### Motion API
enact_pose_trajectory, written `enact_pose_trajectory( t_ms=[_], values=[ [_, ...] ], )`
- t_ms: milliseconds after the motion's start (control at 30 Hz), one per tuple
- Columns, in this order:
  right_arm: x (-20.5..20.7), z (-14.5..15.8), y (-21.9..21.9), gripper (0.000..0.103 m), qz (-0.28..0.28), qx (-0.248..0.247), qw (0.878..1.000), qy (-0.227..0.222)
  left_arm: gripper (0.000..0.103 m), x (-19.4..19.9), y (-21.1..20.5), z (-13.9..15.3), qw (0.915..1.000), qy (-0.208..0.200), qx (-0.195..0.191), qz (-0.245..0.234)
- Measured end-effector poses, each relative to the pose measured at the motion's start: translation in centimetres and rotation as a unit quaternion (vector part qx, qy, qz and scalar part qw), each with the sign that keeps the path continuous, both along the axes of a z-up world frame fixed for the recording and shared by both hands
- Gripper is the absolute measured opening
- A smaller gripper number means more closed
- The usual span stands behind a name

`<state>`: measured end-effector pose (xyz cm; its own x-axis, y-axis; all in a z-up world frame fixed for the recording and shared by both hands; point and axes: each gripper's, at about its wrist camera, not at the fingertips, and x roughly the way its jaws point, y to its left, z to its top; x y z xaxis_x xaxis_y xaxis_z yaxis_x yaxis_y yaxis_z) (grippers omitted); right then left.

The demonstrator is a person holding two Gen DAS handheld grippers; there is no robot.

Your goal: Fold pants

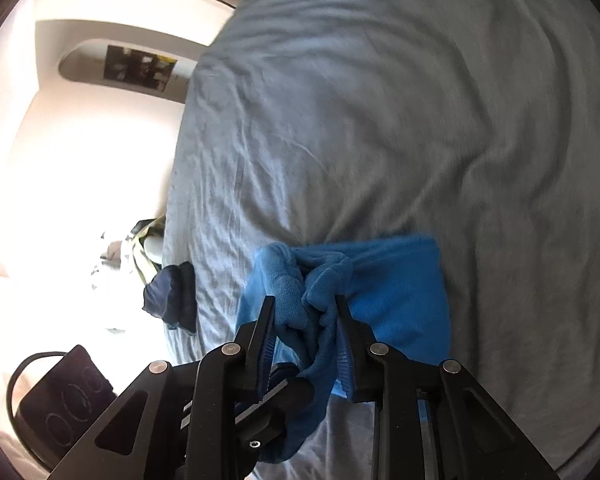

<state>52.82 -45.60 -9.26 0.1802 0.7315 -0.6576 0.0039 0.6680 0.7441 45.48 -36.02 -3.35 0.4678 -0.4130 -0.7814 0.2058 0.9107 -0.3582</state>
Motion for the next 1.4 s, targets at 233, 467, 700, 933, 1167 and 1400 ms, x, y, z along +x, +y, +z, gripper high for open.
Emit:
enact_pose_trajectory(
  t_ms=[233, 467, 700, 933, 1167, 1400],
  values=[
    [2.2, -1.6, -2.2, 0.028, 0.029, -0.037, 0.999, 0.0, 0.018, 1.7, -2.2, -2.7, 0.998, 0.056, -0.011, 0.029],
    [2.6, -4.4, -3.8, 0.028, 0.017, -0.064, 0.998, 0.01, 0.033, -1.3, -1.4, -3.0, 0.9973, 0.047, 0.052, 0.022],
    [1.2, -3.9, -3.8, 0.041, 0.009, -0.114, 0.993, -0.006, 0.044, -4.5, 2.3, -2.0, 0.9915, 0.017, 0.123, 0.038],
    [-1.5, -1.6, -4.2, 0.05, -0.04, -0.158, 0.986, -0.02, 0.052, -7.3, 4.8, -1.2, 0.9748, -0.035, 0.219, 0.021],
    [-6.5, 1.1, -3.9, 0.061, -0.107, -0.18, 0.977, -0.043, 0.056, -8.3, 6.7, -3.5, 0.9528, -0.05, 0.299, -0.007],
    [-9.1, -0.8, -4.6, 0.061, -0.194, -0.14, 0.971, -0.003, 0.057, -8.2, 6.8, -5.8, 0.9312, -0.061, 0.356, -0.051]
  ],
)
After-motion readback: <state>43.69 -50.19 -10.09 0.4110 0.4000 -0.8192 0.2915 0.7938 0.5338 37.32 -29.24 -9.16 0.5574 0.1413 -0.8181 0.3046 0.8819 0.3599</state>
